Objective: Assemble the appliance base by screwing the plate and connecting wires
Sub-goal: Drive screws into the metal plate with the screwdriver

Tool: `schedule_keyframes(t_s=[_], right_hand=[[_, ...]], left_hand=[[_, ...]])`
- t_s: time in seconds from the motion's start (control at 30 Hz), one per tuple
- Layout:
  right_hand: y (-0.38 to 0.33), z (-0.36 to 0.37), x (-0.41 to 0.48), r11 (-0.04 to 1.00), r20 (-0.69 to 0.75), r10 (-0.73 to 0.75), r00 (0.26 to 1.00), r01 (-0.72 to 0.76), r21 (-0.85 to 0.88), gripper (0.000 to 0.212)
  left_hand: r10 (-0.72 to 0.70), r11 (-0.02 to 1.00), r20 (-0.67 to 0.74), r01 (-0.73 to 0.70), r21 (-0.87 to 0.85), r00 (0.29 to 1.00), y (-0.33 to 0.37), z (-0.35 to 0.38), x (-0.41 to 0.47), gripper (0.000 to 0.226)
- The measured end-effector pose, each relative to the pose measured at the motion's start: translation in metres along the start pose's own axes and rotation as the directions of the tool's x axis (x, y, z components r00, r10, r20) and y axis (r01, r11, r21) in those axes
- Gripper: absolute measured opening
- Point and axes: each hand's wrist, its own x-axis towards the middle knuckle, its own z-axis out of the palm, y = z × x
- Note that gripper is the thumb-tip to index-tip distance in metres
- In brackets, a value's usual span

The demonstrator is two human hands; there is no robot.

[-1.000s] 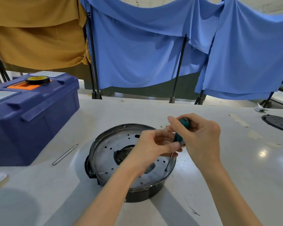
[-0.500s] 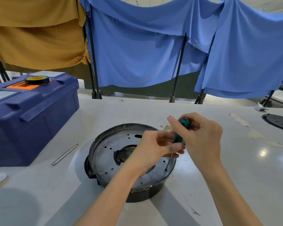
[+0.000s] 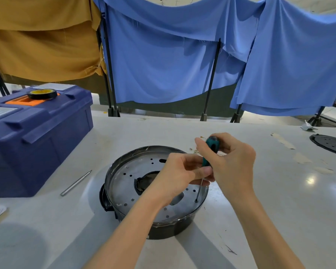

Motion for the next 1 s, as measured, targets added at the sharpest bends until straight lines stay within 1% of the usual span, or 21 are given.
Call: schedule_keyframes(t_s=[0.03,0.07,0.1,0.13,0.2,0.23,0.27,0.33,0.4,0.47,0.53,0.57,0.6,0.63,0.7,0.73,0.77,0.83,0.93,1.0], right_hand=[[-0.001,0.003,-0.002,0.999,-0.042,-0.01,0.999,0.008,-0.04,0.023],[-0.001,0.003,-0.002,0.998,-0.043,-0.016,0.999,0.013,-0.069,0.027],[-0.001,0.0,0.0,0.997,0.003,-0.014,1.0,0.014,-0.073,0.031],[-0.002,-0.006,0.003,1.0,0.084,0.0,0.996,0.002,-0.028,0.034],[-0.004,-0.017,0.01,0.979,0.302,0.021,0.953,-0.081,0.189,0.031],[-0.003,-0.02,0.011,0.953,0.381,0.0,0.924,-0.116,0.281,0.028],[-0.003,-0.022,0.012,0.94,0.411,-0.028,0.911,-0.115,0.32,0.024],[-0.002,-0.02,0.009,0.957,0.342,-0.042,0.939,-0.06,0.282,0.018],[-0.003,-0.014,0.007,0.978,0.203,0.004,0.979,-0.046,0.202,0.019],[-0.002,-0.007,0.004,0.999,0.052,0.013,0.999,-0.015,0.052,0.029],[-0.004,-0.002,0.001,0.997,-0.05,-0.027,0.998,0.023,-0.076,0.041],[-0.006,-0.001,0.001,0.995,-0.053,-0.035,0.998,0.029,-0.096,0.043],[-0.008,-0.003,0.002,0.997,-0.014,-0.02,1.0,0.019,-0.072,0.043],[-0.01,-0.005,0.003,1.0,0.066,0.015,0.998,-0.015,0.0,0.041],[-0.01,-0.013,0.009,0.974,0.281,0.068,0.957,-0.125,0.189,0.036],[-0.009,-0.016,0.011,0.956,0.353,0.055,0.934,-0.151,0.251,0.034],[-0.008,-0.017,0.012,0.949,0.388,0.027,0.921,-0.145,0.279,0.029],[-0.007,-0.016,0.011,0.96,0.361,-0.015,0.932,-0.086,0.265,0.02],[-0.004,-0.011,0.008,0.985,0.199,-0.019,0.98,-0.015,0.17,0.007],[-0.002,-0.005,0.006,0.997,0.087,0.0,0.996,-0.007,0.078,0.012]], left_hand=[[-0.012,1.0,0.017,0.012,0.012,1.0,0.0,0.001,0.001,0.017],[-0.027,0.999,0.034,0.026,0.021,0.999,0.001,0.0,0.001,0.017],[-0.038,0.999,0.048,0.037,0.017,0.998,0.001,-0.001,0.001,0.018],[-0.04,0.999,0.062,0.04,0.003,0.997,0.001,-0.002,0.0,0.019],[-0.025,1.0,0.087,0.027,-0.016,0.996,0.0,-0.003,-0.003,0.022],[-0.018,1.0,0.097,0.02,-0.019,0.995,0.0,-0.003,-0.004,0.023],[-0.015,1.0,0.107,0.018,-0.024,0.994,0.0,-0.003,-0.004,0.023],[-0.019,0.999,0.108,0.024,-0.048,0.994,0.0,-0.003,-0.004,0.019],[-0.007,0.999,0.076,0.011,-0.053,0.997,0.002,-0.003,-0.003,0.013],[0.008,1.0,0.036,-0.007,-0.01,0.999,0.002,0.0,-0.001,0.017],[0.002,1.0,0.009,-0.002,0.001,1.0,0.001,0.002,0.001,0.02],[-0.008,1.0,0.005,0.008,-0.013,1.0,0.001,0.002,0.002,0.018],[-0.016,0.999,0.009,0.016,-0.032,1.0,0.0,0.001,0.002,0.016],[-0.02,0.999,0.013,0.02,-0.05,1.0,-0.001,-0.001,0.001,0.015],[-0.026,0.997,0.022,0.028,-0.077,0.999,-0.001,-0.005,-0.001,0.016],[-0.031,0.996,0.029,0.033,-0.084,0.999,-0.002,-0.006,-0.001,0.018],[-0.032,0.996,0.038,0.035,-0.085,0.999,-0.002,-0.007,-0.002,0.019],[-0.025,0.996,0.052,0.03,-0.089,0.998,-0.002,-0.007,-0.002,0.018],[-0.001,0.996,0.012,0.003,-0.094,1.0,0.0,-0.005,-0.002,0.012],[0.024,0.998,-0.033,-0.026,-0.063,0.999,0.0,-0.002,-0.001,0.018]])
